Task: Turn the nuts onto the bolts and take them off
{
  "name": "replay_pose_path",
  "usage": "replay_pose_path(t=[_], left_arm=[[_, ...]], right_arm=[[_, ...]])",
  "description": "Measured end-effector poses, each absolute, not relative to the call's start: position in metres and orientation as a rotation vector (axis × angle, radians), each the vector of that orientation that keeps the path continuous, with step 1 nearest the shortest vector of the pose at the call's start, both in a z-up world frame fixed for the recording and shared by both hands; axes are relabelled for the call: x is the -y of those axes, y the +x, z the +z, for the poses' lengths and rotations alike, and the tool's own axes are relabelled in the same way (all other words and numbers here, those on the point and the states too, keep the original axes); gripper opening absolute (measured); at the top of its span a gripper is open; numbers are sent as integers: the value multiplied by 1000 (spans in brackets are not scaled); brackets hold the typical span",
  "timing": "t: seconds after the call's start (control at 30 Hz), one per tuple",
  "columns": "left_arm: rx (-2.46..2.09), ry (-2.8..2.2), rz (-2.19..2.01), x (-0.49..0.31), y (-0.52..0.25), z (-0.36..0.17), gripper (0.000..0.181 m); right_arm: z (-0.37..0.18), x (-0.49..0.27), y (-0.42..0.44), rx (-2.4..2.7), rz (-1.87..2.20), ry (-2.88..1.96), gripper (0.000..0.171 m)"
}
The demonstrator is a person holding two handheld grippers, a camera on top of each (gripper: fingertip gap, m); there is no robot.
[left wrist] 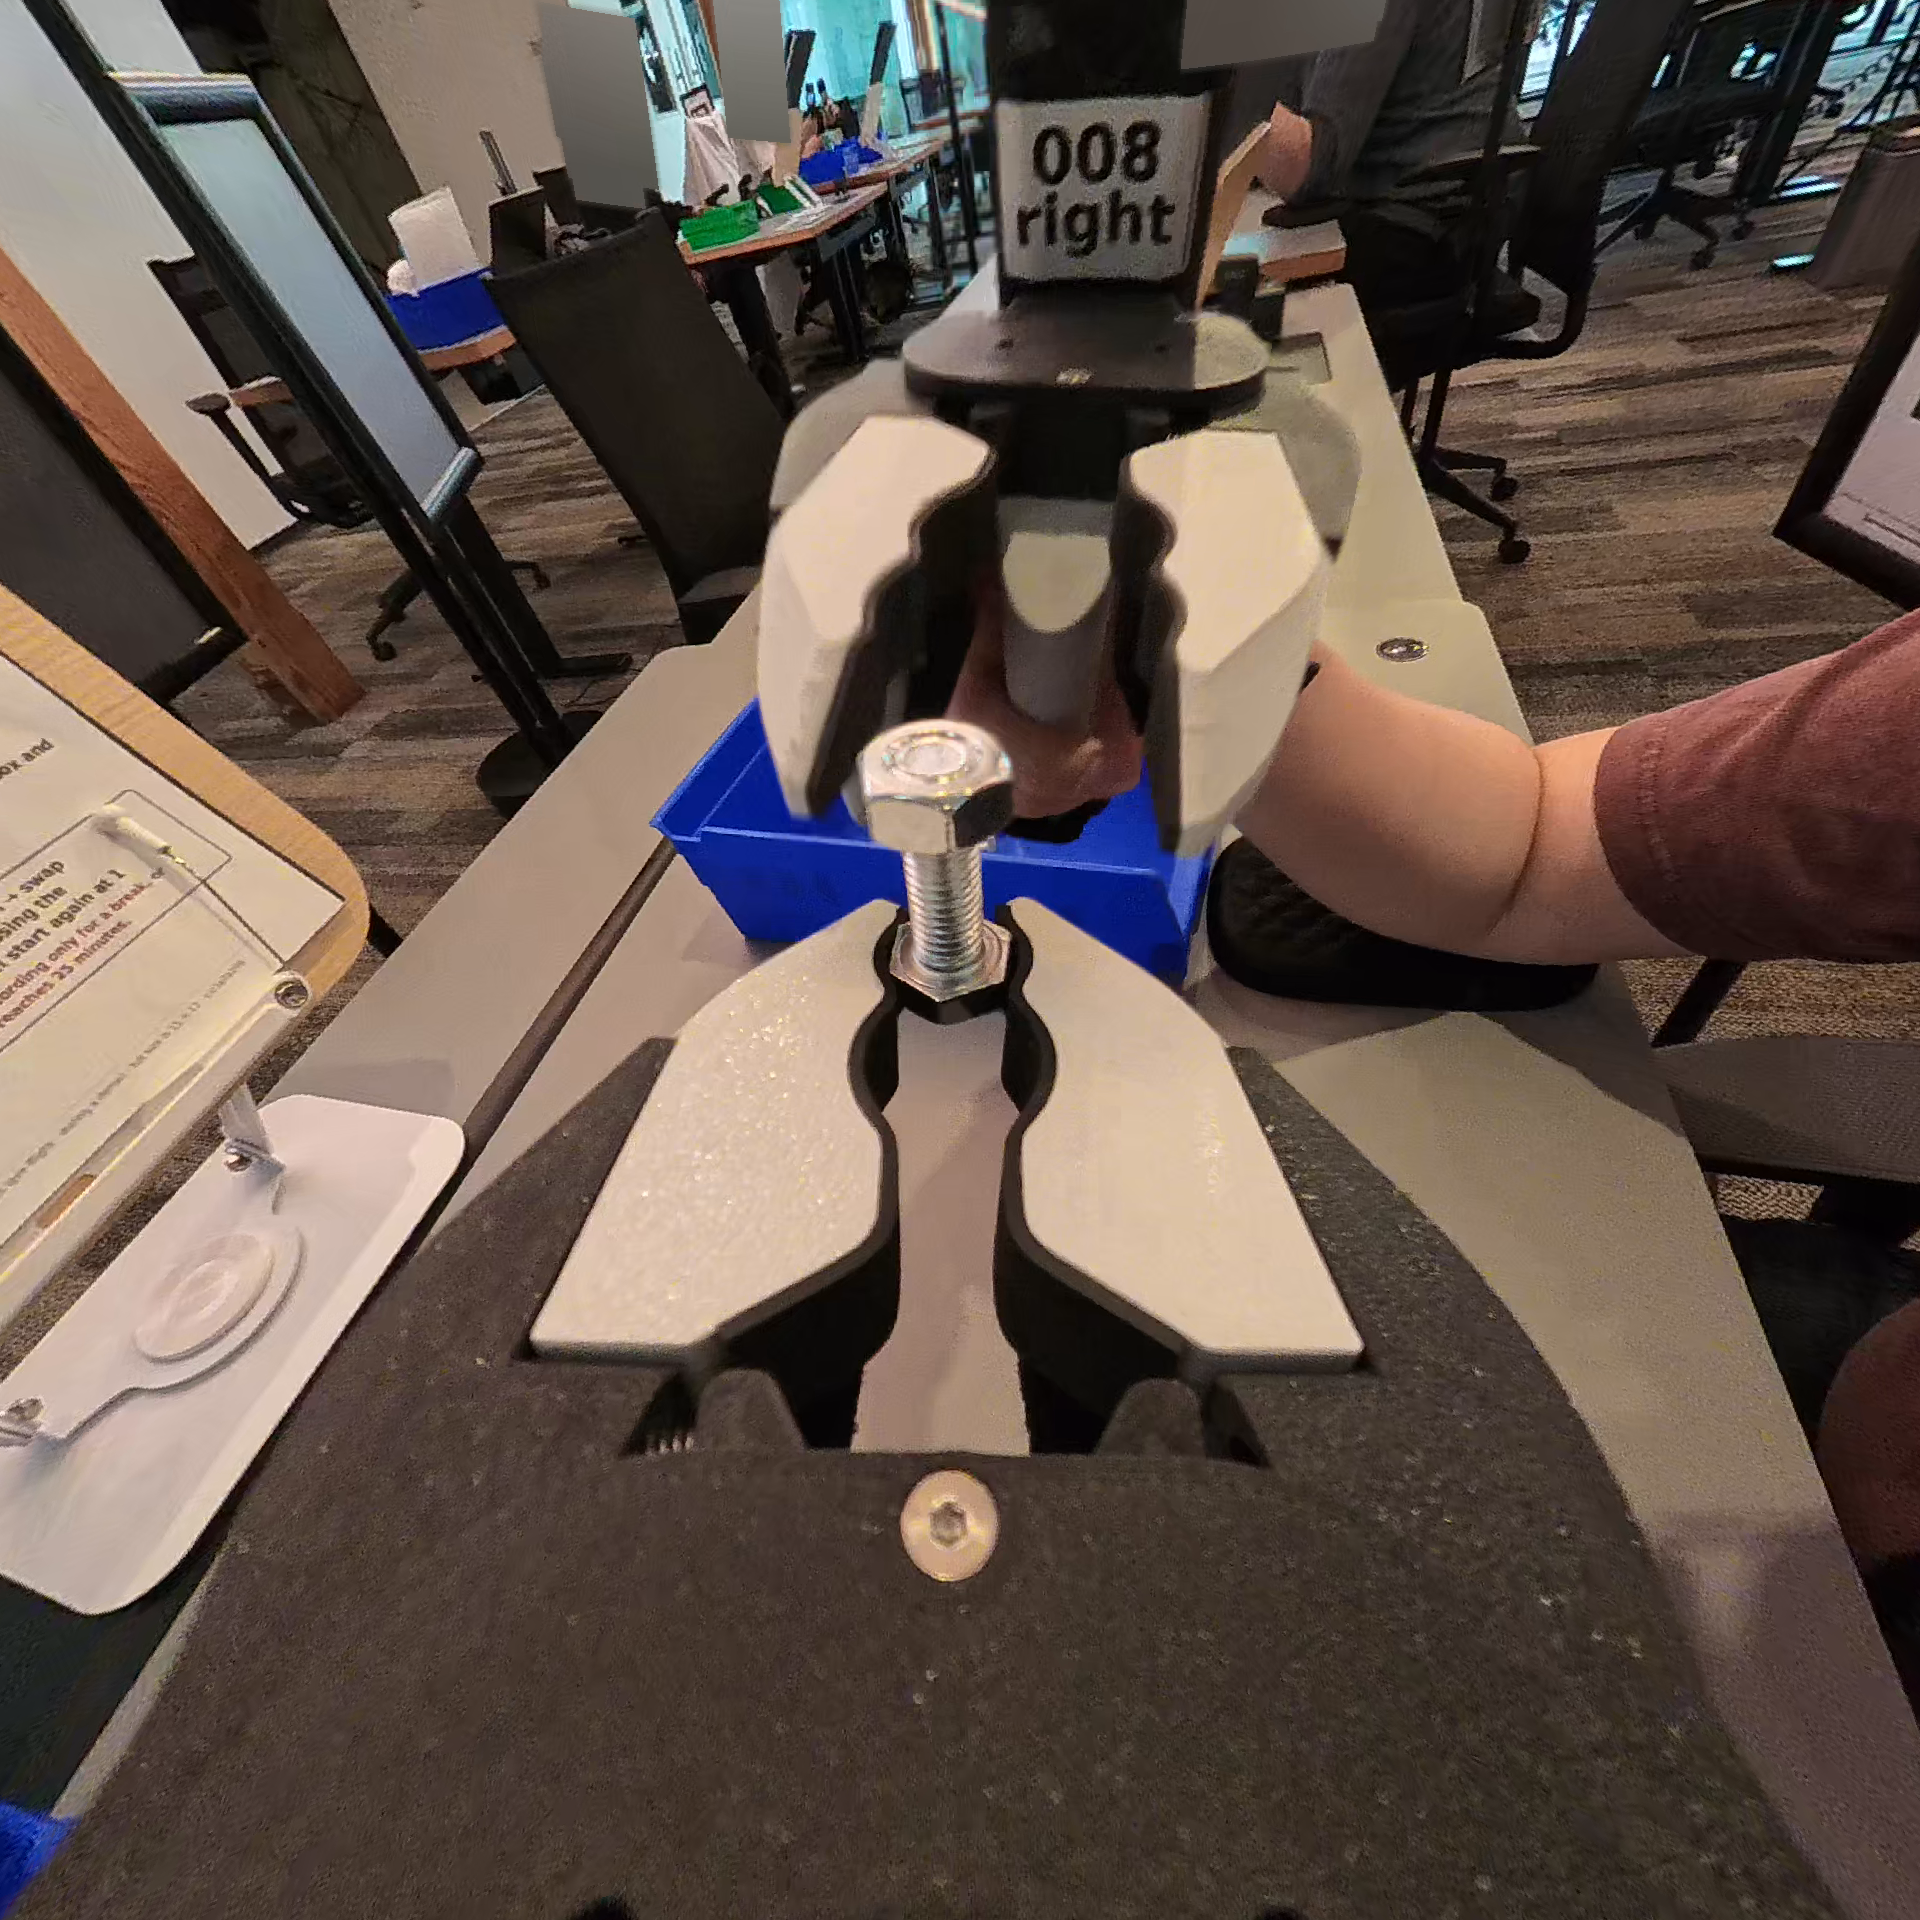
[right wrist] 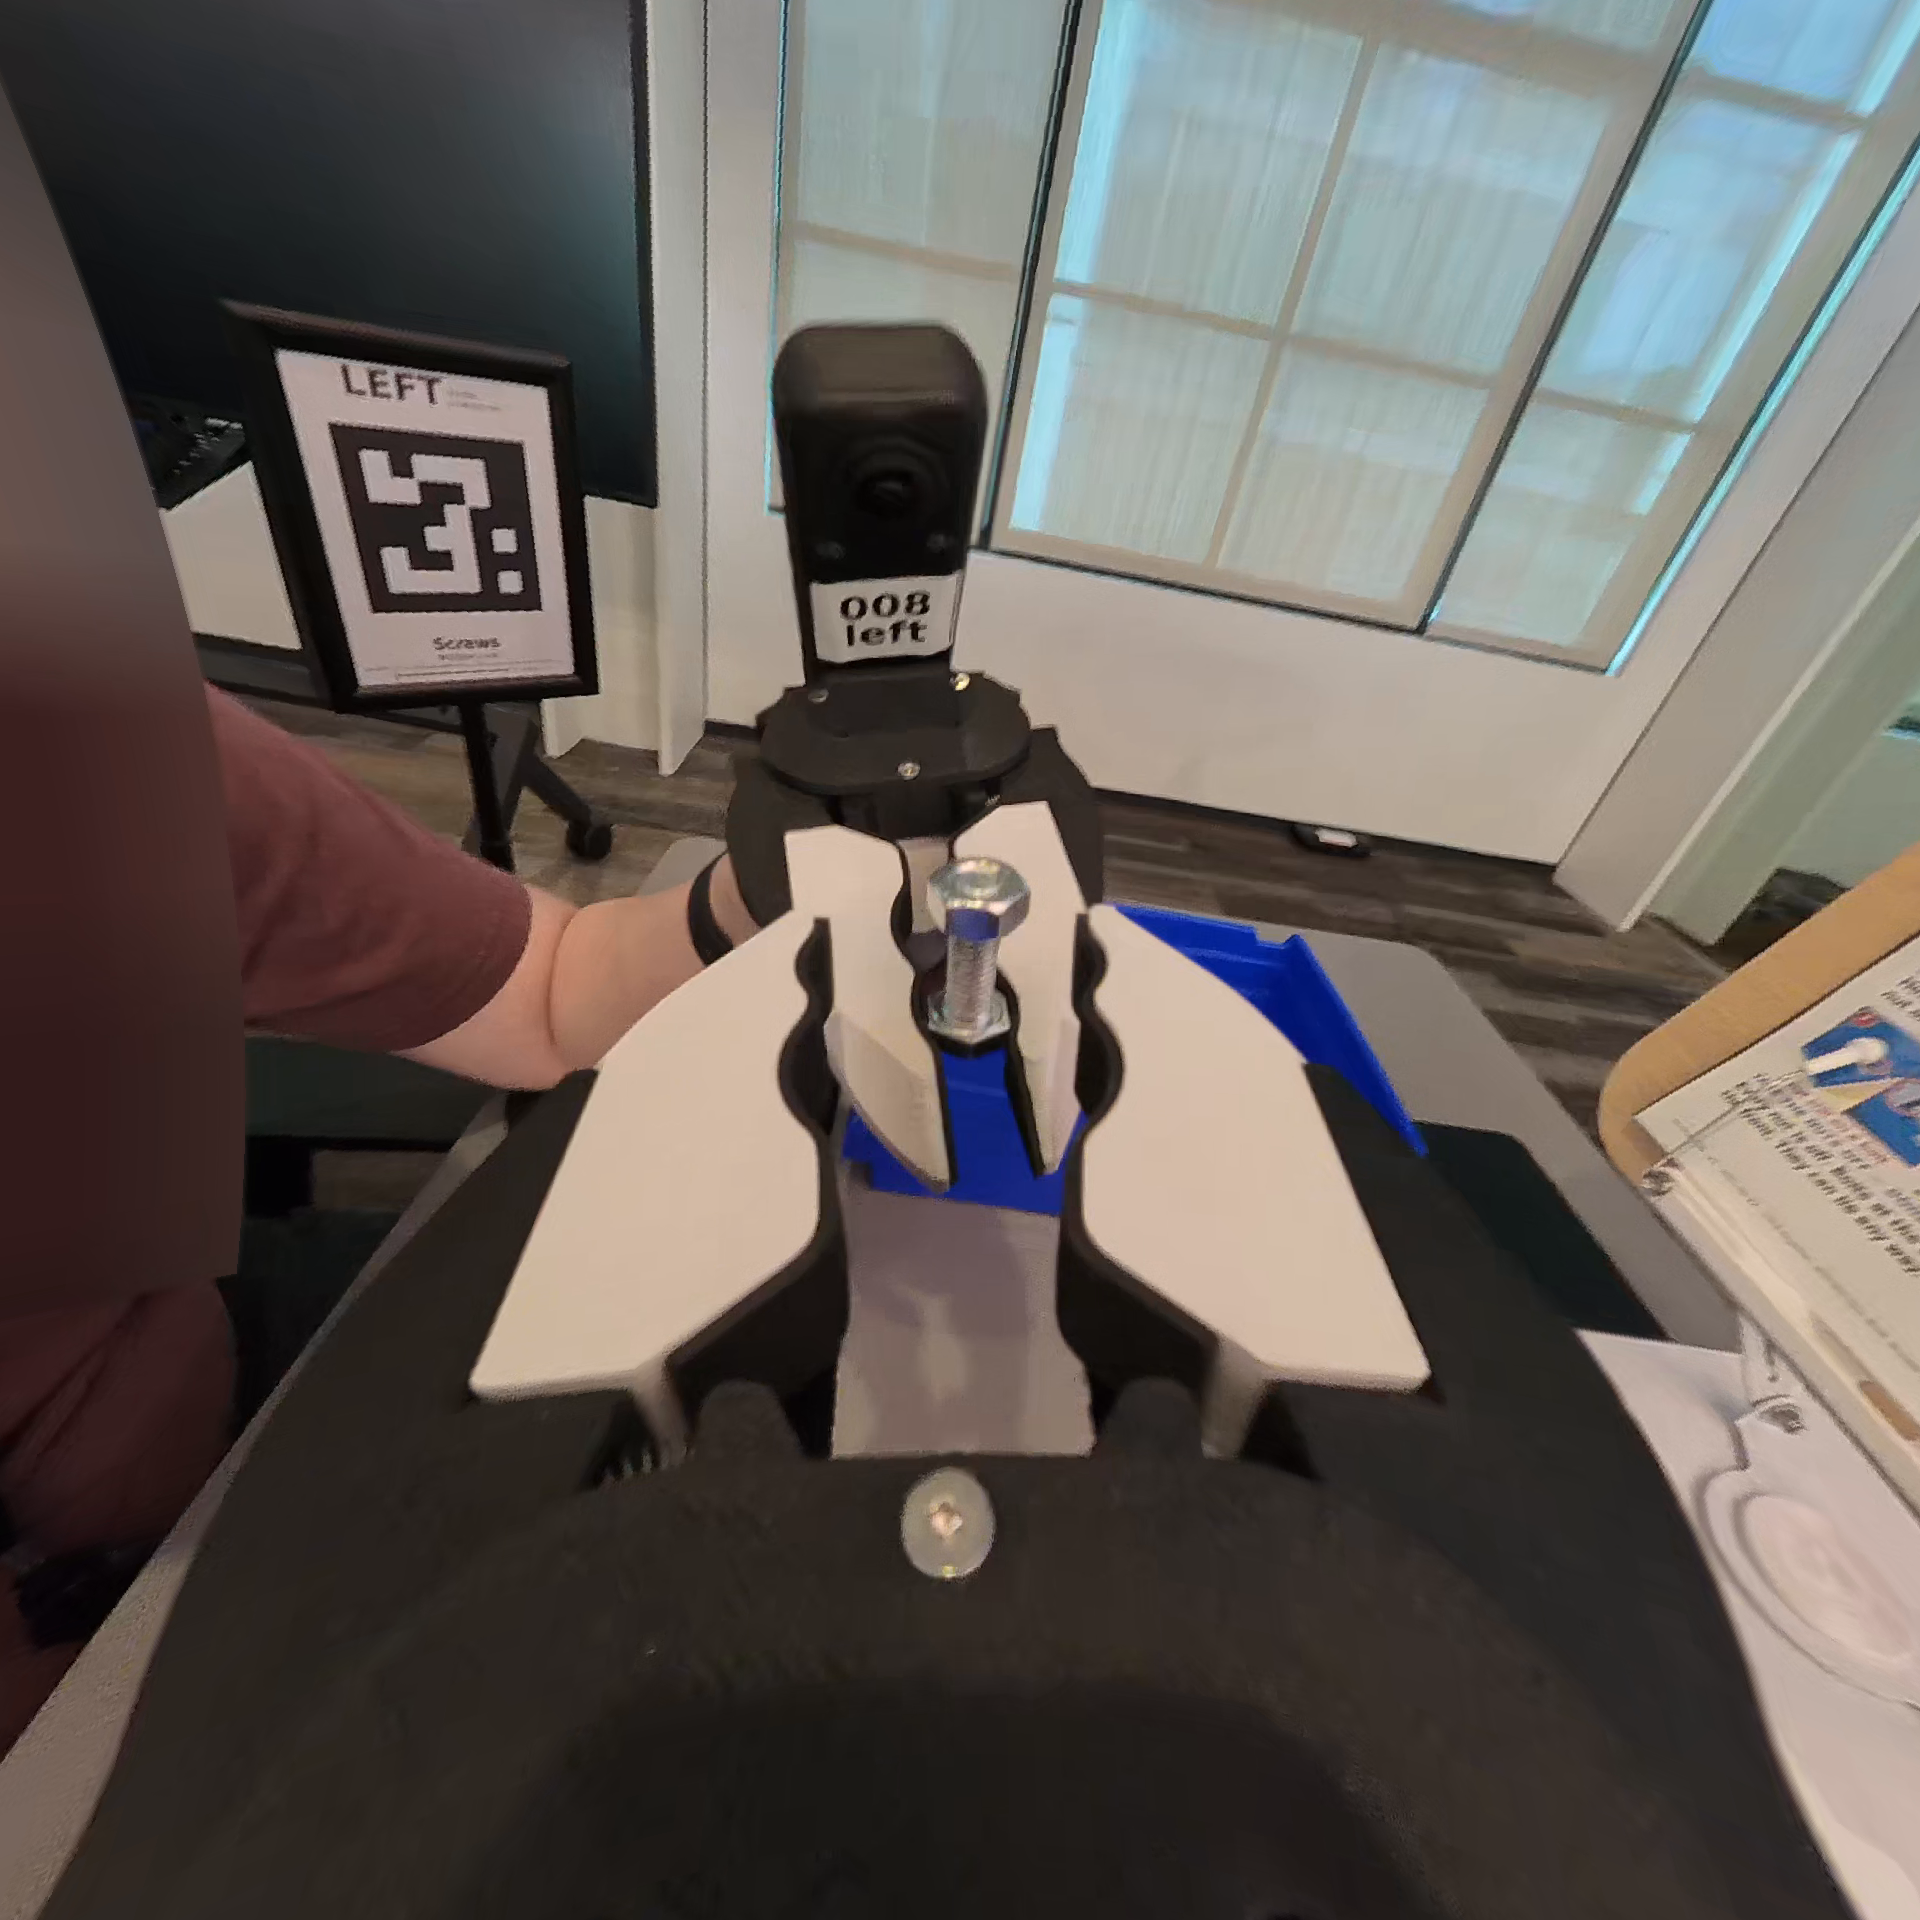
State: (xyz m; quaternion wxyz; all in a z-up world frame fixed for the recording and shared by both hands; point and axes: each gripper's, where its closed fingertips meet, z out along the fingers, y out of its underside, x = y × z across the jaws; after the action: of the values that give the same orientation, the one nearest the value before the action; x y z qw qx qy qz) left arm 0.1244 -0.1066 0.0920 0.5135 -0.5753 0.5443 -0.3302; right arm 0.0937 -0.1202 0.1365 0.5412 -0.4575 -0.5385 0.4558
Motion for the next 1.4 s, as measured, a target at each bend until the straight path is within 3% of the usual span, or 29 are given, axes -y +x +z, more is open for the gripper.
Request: replay_pose_path(t=[0.23,0.27,0.3,0.37,0.4,0.5,0.67,0.7,0.77,1.1,1.13,1.17,1.4], left_arm=[[-1299,-1411,-733,100,126,86,15],[-1283,-1415,-734,97,124,87,15],[-1267,-1421,-743,95,121,89,15],[-1231,-1441,-747,88,116,91,15],[-1231,-1447,-748,87,115,90,15],[-1251,-1440,-756,91,119,88,15],[-1231,-1448,-711,87,119,87,15],[-1205,-1454,-714,82,116,90,14],[-1157,-1477,-742,75,107,93,15],[-1225,-1452,-724,87,118,89,14],[-1202,-1458,-718,82,114,91,14],[-1170,-1470,-727,77,109,93,14],[-1173,-1465,-787,81,106,97,14]], right_arm=[[131,125,92,1333,1037,-1110,48],[131,126,94,1344,1015,-1108,46],[133,130,97,1366,1006,-1090,33],[143,136,101,1341,1023,-1046,29],[149,134,102,1296,1026,-1042,31],[148,119,95,1202,974,-1098,56],[124,124,76,1318,893,-1168,78],[123,125,77,1331,854,-1169,78],[124,137,81,1391,859,-1151,56],[124,128,69,1292,867,-1196,85],[124,129,71,1308,840,-1191,78],[124,136,75,1349,843,-1174,57],[135,118,85,1236,795,-1192,63]])
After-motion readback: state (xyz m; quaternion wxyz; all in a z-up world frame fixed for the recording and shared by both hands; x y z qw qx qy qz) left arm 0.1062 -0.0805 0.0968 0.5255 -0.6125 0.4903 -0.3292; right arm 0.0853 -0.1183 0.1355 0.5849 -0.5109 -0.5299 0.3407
